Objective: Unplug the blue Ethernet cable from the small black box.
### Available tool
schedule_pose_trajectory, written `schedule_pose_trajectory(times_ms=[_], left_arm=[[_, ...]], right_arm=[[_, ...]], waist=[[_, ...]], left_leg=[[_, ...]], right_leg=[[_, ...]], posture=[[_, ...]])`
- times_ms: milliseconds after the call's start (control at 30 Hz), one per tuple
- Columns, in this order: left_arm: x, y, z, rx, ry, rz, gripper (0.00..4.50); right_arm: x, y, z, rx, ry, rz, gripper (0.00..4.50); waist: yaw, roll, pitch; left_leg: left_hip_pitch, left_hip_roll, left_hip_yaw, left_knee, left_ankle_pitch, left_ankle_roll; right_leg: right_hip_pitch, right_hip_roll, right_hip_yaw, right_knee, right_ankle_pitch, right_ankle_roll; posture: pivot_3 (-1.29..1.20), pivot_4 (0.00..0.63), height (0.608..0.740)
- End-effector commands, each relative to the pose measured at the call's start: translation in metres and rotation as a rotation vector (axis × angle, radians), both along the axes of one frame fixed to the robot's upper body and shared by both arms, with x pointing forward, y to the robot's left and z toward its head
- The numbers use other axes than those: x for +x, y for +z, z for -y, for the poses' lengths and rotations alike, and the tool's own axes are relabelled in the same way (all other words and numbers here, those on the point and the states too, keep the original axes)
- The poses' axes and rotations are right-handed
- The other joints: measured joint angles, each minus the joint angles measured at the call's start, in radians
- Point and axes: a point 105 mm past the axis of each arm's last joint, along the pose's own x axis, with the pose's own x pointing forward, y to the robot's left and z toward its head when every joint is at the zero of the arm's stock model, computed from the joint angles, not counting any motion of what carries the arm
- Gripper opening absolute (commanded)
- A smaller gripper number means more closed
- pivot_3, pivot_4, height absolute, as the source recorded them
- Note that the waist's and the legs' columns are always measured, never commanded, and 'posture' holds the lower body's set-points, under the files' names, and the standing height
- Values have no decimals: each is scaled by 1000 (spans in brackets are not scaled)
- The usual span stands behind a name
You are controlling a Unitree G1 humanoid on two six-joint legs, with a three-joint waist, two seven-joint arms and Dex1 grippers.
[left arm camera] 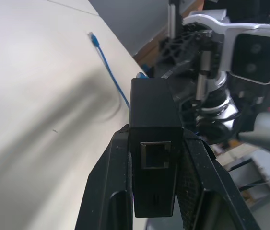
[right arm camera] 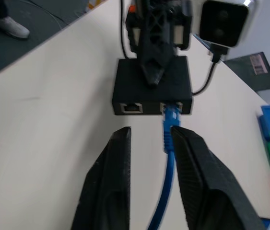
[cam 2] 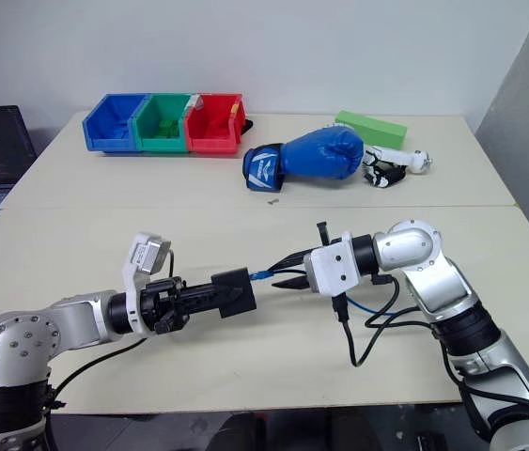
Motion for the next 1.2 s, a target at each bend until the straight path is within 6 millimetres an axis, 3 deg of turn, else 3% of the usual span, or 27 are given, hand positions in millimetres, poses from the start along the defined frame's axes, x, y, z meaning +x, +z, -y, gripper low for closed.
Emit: schedule_pose_trajectory(times_ms=[33, 167, 233, 433, 733, 1200], left_arm=[[4, 5, 2, 49, -50, 121, 782], [3, 1, 7, 111, -114, 236, 782], [3, -1, 8, 151, -142, 289, 782], [4, 4, 7, 137, -162, 325, 782], [1, 4, 4, 127, -181, 317, 782], [1, 0, 1, 136, -176, 312, 782]], right_arm=[[-16, 12, 7, -8, -4, -186, 2362], [-9, 23, 1, 121, -110, -395, 3082], [-4, 22, -1, 209, -180, -618, 3448], [-4, 8, -9, 314, -288, -903, 3455], [-1, -12, -17, 306, -362, -995, 3455], [4, -17, -14, 268, -364, -1031, 3455]], waist=[[2, 0, 0], [0, 0, 0], [1, 0, 0], [1, 0, 0], [0, 0, 0], [0, 0, 0]], left_leg=[[0, 0, 0, 0, 0, 0], [0, 0, 0, 0, 0, 0], [0, 1, 0, -1, 0, 0], [-1, 0, 0, -1, 0, 1], [-2, 0, 1, -1, 0, 1], [-2, 0, 1, -1, 0, 1]], right_leg=[[0, 0, 0, 0, 0, 0], [0, 0, 1, -1, 0, 0], [0, 0, 1, 0, 0, 0], [-1, 0, 1, -1, 0, -1], [-2, 2, 0, 0, 0, 0], [-2, 2, 0, 0, 0, 0]], posture=[[0, 150, 740], [0, 150, 740], [0, 150, 740], [0, 150, 740], [0, 150, 740], [0, 150, 740]])
